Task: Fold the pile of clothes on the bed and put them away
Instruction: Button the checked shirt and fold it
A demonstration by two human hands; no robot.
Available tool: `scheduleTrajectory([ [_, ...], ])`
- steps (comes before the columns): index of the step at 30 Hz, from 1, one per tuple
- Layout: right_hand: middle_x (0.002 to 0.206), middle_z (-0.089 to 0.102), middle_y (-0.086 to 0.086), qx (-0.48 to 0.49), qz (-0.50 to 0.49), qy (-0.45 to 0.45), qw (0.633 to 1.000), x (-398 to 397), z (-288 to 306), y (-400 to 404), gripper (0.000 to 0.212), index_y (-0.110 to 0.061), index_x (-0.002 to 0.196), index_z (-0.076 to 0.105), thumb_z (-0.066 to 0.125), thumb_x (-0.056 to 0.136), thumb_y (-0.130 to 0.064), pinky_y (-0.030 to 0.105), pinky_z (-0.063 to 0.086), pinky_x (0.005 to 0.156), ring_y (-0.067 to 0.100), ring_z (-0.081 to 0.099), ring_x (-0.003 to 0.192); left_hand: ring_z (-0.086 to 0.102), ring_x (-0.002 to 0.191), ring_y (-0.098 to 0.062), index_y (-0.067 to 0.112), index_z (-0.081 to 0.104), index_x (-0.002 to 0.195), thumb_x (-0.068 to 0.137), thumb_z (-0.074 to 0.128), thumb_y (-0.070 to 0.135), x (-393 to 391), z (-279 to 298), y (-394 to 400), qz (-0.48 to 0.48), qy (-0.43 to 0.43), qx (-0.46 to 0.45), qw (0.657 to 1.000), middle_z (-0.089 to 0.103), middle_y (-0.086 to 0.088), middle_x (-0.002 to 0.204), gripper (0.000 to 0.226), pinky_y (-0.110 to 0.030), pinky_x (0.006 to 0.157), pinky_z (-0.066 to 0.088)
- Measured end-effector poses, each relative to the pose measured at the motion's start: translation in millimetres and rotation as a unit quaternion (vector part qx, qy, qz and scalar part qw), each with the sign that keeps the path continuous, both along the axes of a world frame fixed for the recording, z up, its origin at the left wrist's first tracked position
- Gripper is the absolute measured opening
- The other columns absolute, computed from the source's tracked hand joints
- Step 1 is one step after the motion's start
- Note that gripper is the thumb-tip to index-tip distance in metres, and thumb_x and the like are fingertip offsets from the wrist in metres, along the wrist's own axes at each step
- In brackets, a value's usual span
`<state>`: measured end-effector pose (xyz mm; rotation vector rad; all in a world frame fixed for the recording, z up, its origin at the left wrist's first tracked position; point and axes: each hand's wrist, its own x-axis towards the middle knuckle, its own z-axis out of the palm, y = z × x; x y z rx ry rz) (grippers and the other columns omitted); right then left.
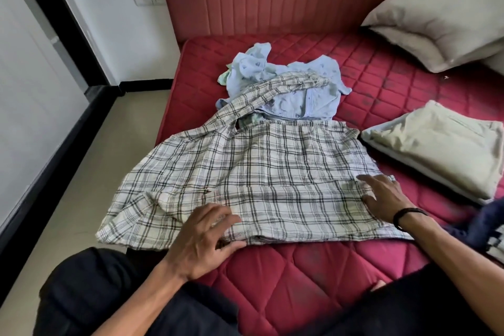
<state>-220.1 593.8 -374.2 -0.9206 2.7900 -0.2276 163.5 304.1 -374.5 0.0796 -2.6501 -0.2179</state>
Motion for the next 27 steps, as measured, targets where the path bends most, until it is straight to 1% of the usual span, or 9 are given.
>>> scheduleTrajectory([
  [4,0.133,0.057,0.016,-0.007,-0.014,0.012,1.0,-12.1,-14.1,-1.7,0.04,-0.028,0.128,0.065,0.07,0.09,-0.019,0.054,0.022,0.122,0.042,0.05,0.13,0.063,0.102,-0.017,0.018,0.067,0.111,0.097,0.066,0.023,0.0,-5.1,0.7,-0.031,0.022,-0.026,0.999,0.066,0.005,0.109,0.014,-0.036,0.093,0.053],
  [8,0.131,0.058,0.019,-0.03,-0.036,0.012,0.999,-15.0,-14.4,-7.3,0.029,-0.025,0.122,0.066,0.068,0.093,-0.024,0.049,0.032,0.111,0.045,0.052,0.122,0.059,0.087,-0.016,0.02,0.065,0.095,0.092,0.062,0.012,-0.1,-3.5,1.1,-0.018,0.032,-0.055,0.998,0.062,0.006,0.095,0.008,-0.033,0.083,0.049],
  [11,0.135,0.056,0.015,-0.075,-0.041,0.04,0.995,0.5,2.8,-14.3,0.036,-0.023,0.125,0.066,0.071,0.094,-0.039,0.051,0.039,0.104,0.044,0.049,0.122,0.057,0.08,-0.017,0.02,0.063,0.088,0.09,0.06,0.005,-2.4,-5.9,2.2,-0.023,0.044,-0.074,0.996,0.059,0.006,0.086,0.016,-0.033,0.077,0.047],
  [14,0.13,0.059,0.005,-0.168,0.11,0.061,0.978,43.3,33.8,-25.0,0.06,-0.024,0.127,0.065,0.068,0.087,-0.068,0.046,0.046,0.102,0.03,0.051,0.122,0.055,0.084,-0.013,0.022,0.061,0.101,0.087,0.066,0.013,-3.7,-8.5,5.5,-0.045,0.002,-0.05,0.998,0.061,0.009,0.089,0.017,-0.032,0.081,0.049],
  [17,0.125,0.062,0.002,-0.148,0.317,0.08,0.933,94.8,46.0,-34.5,0.076,-0.02,0.13,0.064,0.06,0.085,-0.081,0.036,0.053,0.093,0.02,0.058,0.114,0.056,0.085,-0.008,0.021,0.057,0.129,0.085,0.07,0.034,-0.4,-8.8,13.9,-0.064,-0.061,-0.009,0.996,0.065,0.011,0.095,0.048,-0.026,0.084,0.047],
  [19,0.114,0.063,0.004,-0.118,0.414,0.134,0.892,111.8,36.5,-40.8,0.068,-0.015,0.125,0.065,0.057,0.091,-0.074,0.037,0.055,0.081,0.023,0.061,0.099,0.059,0.085,-0.008,0.02,0.061,0.131,0.09,0.07,0.036,-0.1,-8.9,13.3,-0.045,-0.048,0.021,0.998,0.066,0.01,0.096,0.045,-0.024,0.082,0.05],
  [21,0.102,0.059,0.004,-0.105,0.479,0.17,0.855,115.9,25.1,-45.6,0.042,-0.014,0.113,0.062,0.053,0.104,-0.053,0.041,0.056,0.071,0.025,0.058,0.087,0.062,0.088,-0.009,0.02,0.068,0.119,0.094,0.069,0.03,-0.6,-9.3,7.3,0.0,-0.014,0.02,1.0,0.068,0.008,0.099,0.027,-0.025,0.081,0.055],
  [24,0.091,0.052,0.003,-0.105,0.499,0.222,0.831,113.2,17.1,-48.1,0.009,-0.015,0.105,0.051,0.054,0.106,-0.024,0.044,0.052,0.059,0.026,0.052,0.076,0.06,0.087,-0.009,0.025,0.066,0.103,0.091,0.07,0.023,-2.9,-9.0,5.5,0.029,-0.039,-0.009,0.999,0.065,0.011,0.096,0.013,-0.029,0.079,0.052],
  [27,0.088,0.051,0.001,-0.103,0.505,0.243,0.822,118.7,12.5,-50.4,0.012,-0.017,0.104,0.051,0.059,0.097,-0.011,0.04,0.049,0.053,0.024,0.051,0.072,0.052,0.083,-0.006,0.029,0.056,0.095,0.086,0.064,0.021,-1.5,-4.0,7.9,0.032,-0.105,0.017,0.994,0.055,0.015,0.09,0.015,-0.031,0.078,0.047],
])
